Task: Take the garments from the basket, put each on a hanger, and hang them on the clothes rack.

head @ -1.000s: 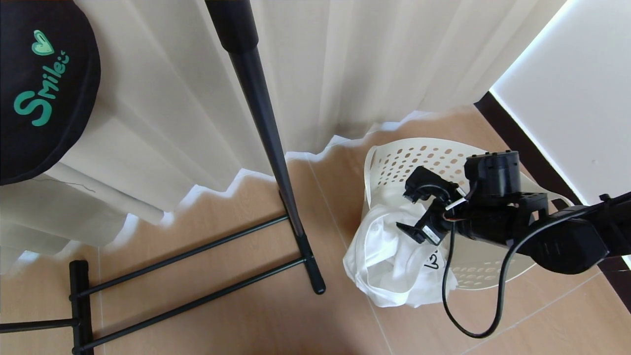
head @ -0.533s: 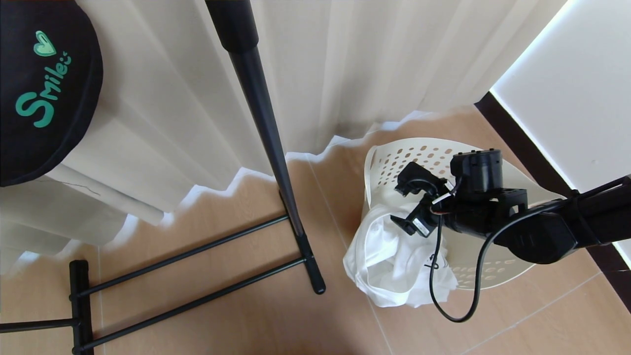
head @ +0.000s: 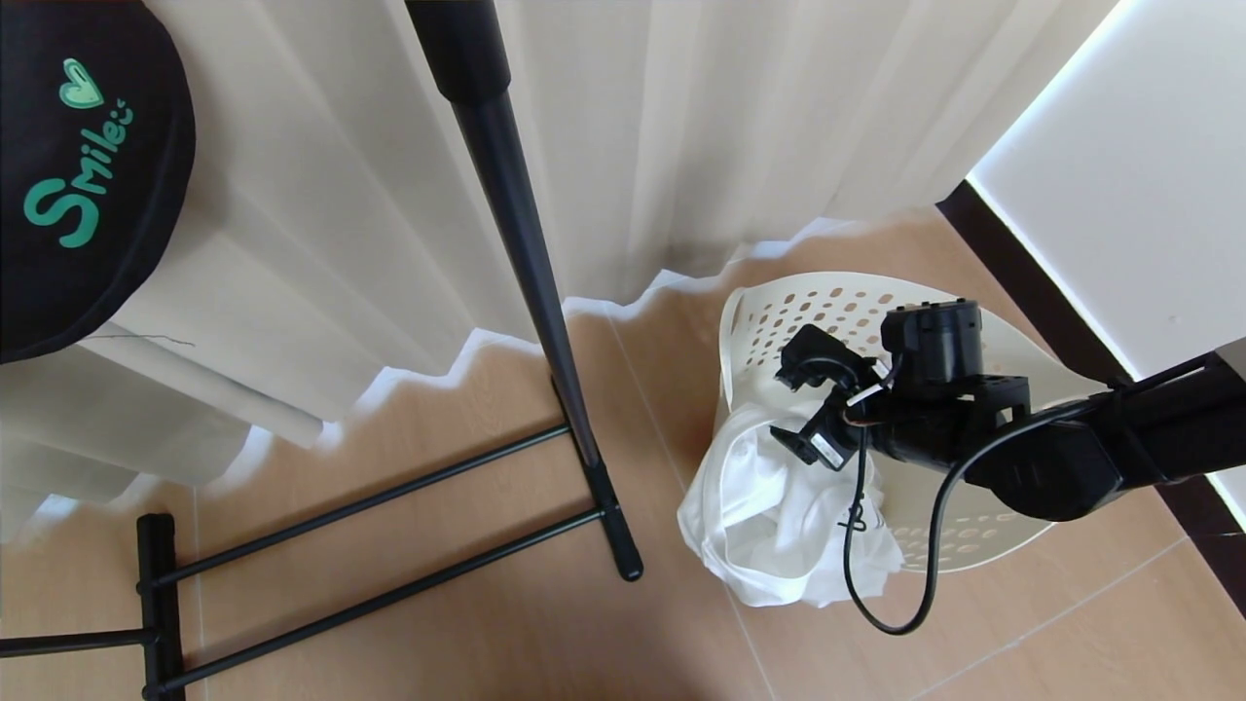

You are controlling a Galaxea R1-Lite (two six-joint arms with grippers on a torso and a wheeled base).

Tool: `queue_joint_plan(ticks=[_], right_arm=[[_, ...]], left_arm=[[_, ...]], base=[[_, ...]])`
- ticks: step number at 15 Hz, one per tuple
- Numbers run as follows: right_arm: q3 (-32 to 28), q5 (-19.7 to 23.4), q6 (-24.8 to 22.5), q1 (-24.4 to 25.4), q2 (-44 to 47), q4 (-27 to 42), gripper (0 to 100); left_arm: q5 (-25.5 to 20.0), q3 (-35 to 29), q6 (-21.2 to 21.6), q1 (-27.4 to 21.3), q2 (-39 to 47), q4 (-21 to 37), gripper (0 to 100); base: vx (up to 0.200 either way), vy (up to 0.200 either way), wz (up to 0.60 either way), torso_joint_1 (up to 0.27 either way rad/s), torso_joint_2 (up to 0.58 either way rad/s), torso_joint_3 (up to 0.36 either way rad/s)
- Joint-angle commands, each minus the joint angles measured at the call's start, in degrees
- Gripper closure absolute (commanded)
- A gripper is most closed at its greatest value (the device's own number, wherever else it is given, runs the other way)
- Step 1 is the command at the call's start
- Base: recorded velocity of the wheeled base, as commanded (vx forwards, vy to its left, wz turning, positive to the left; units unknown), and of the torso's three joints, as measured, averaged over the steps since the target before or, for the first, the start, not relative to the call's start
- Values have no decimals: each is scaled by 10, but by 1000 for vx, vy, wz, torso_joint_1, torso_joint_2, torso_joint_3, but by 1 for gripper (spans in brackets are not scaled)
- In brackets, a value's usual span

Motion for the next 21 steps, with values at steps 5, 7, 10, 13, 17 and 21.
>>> queue_joint_plan(ticks=[5,7,10,13,17,21], right_arm=[[2,0,39,1,-10,0,100],[33,0,92,5,-53,-20,100],[127,-1,156,42,-181,-97,100],[166,-2,208,121,-353,-103,100],[209,42,223,127,-501,-103,100],[227,53,222,125,-508,-102,100]], left_arm=[[0,0,0,0,1,0,0],[0,0,0,0,1,0,0],[0,0,0,1,1,0,0],[0,0,0,0,1,0,0],[0,0,0,0,1,0,0],[0,0,0,0,0,0,0]], base=[[0,0,0,0,0,0],[0,0,0,0,0,0],[0,0,0,0,0,0],[0,0,0,0,0,0],[0,0,0,0,0,0],[0,0,0,0,0,0]])
